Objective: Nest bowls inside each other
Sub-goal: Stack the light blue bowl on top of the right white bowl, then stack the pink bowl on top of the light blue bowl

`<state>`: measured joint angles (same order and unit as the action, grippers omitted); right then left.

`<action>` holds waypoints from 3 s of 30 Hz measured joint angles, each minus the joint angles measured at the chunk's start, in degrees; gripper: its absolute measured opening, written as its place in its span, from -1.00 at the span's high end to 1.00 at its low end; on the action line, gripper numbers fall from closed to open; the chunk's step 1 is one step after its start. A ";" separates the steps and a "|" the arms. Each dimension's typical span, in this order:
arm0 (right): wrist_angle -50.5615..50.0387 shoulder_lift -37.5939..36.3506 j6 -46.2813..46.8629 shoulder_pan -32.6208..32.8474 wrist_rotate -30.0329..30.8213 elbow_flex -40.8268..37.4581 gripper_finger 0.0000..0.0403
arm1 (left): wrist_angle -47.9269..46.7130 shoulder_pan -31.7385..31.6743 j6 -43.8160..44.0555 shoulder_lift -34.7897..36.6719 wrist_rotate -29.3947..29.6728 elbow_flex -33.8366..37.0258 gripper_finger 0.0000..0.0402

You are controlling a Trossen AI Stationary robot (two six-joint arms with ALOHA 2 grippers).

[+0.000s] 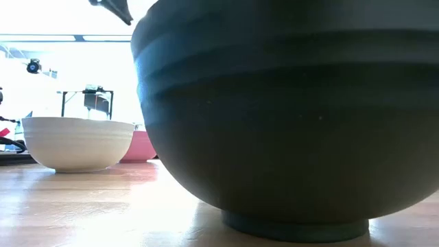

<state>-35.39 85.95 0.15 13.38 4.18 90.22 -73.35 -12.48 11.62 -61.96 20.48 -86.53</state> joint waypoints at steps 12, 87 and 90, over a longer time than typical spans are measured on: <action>-33.40 31.69 13.56 6.77 11.08 32.18 0.96 | 4.35 0.16 1.90 14.62 -7.58 11.96 0.38; -44.06 43.54 21.08 2.06 1.95 39.84 0.56 | 10.80 0.15 7.45 24.72 -14.39 16.17 0.38; -38.49 42.26 23.31 0.36 3.50 40.04 0.57 | 10.80 0.15 7.45 24.34 -14.37 16.24 0.38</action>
<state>-73.88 128.21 23.46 13.74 7.68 130.26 -62.55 -12.34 19.07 -37.62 6.11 -70.30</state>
